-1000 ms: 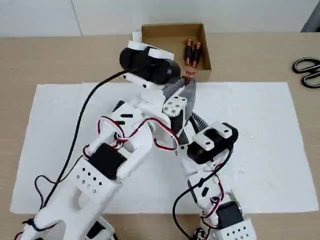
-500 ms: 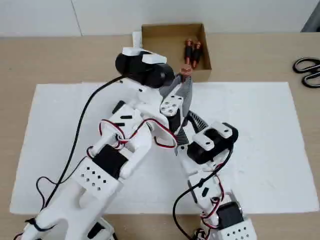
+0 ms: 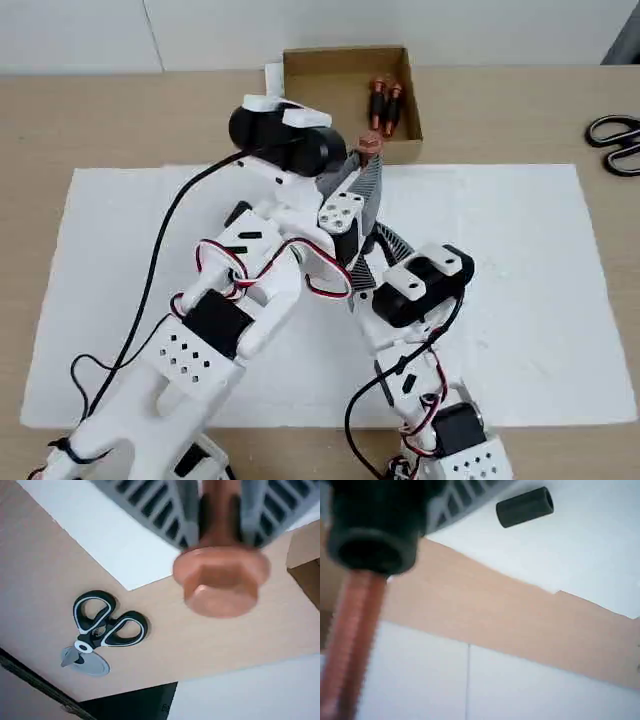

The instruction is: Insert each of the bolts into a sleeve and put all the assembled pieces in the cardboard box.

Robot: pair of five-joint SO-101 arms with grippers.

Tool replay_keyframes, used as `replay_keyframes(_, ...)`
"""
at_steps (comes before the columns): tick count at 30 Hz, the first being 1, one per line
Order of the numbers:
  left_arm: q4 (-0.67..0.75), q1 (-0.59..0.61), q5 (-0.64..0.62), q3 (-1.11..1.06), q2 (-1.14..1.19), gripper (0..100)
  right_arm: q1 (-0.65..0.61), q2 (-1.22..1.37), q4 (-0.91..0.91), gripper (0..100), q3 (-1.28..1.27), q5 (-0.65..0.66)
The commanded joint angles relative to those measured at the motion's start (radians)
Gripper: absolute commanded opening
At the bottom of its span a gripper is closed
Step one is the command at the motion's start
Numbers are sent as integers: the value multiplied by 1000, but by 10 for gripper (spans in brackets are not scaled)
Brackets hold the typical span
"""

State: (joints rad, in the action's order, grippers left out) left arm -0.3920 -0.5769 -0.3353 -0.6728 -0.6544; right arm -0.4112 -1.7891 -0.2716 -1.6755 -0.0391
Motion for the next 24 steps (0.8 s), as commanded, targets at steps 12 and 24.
replay_keyframes(12, -124, -49, 58, 73, -29, 6, 5, -25, -1, 4, -5, -5)
replay_keyframes(24, -138, -46, 63, 39, -29, 6, 5, -25, -1, 4, -5, -5)
